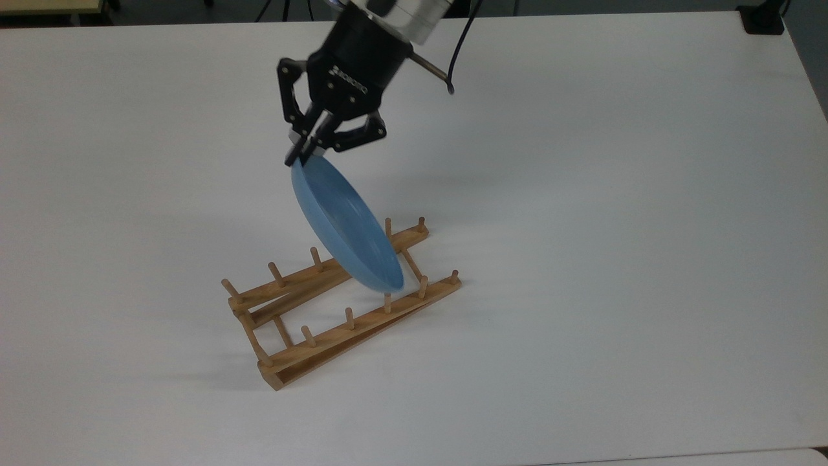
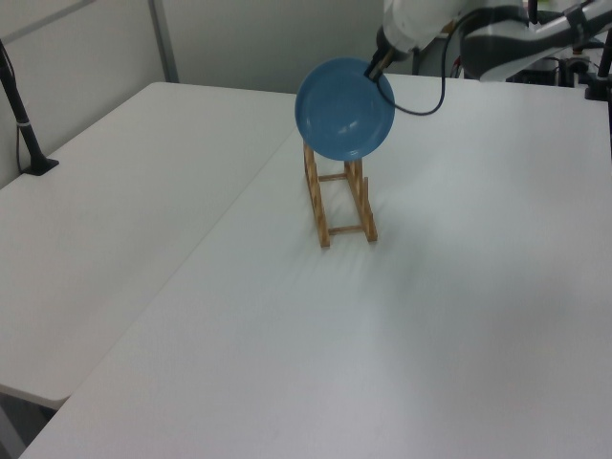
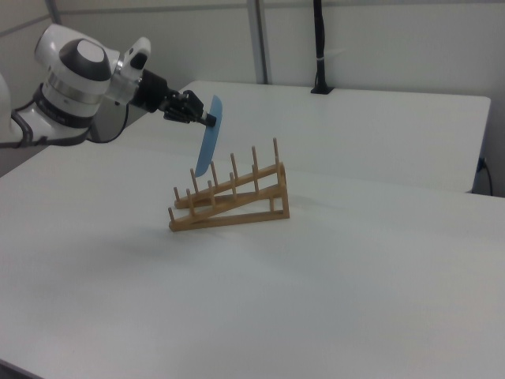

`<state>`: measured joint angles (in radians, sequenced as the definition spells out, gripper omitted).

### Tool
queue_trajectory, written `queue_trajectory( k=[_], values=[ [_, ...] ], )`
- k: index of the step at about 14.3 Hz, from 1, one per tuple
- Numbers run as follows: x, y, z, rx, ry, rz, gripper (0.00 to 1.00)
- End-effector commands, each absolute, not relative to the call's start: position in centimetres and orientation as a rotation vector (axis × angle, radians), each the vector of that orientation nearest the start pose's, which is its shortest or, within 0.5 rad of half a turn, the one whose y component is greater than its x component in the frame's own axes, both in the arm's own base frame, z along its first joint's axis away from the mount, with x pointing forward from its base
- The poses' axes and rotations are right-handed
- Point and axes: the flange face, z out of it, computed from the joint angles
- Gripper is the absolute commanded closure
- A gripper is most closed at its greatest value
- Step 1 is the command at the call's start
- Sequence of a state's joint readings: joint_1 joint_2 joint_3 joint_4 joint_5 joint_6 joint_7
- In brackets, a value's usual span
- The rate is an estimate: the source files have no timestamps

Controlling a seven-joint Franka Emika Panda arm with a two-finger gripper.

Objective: Place plate in plate rack
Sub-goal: 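Lift the plate on edge and carry it over the wooden rack, then lower the plate upright between the rack pegs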

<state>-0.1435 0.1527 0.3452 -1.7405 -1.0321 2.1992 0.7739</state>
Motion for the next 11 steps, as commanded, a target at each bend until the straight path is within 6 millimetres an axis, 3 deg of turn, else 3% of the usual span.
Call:
queue_trajectory(
  k=[1, 6, 11],
  values=[
    [63.9, 11.2, 50.7, 2.331, -0.078, 0.929, 1.0],
    [63.6, 13.7, 47.8, 2.309, -0.017, 0.935, 1.0],
    [63.7, 13.5, 46.8, 2.272, 0.01, 0.938, 1.0]
  ],
)
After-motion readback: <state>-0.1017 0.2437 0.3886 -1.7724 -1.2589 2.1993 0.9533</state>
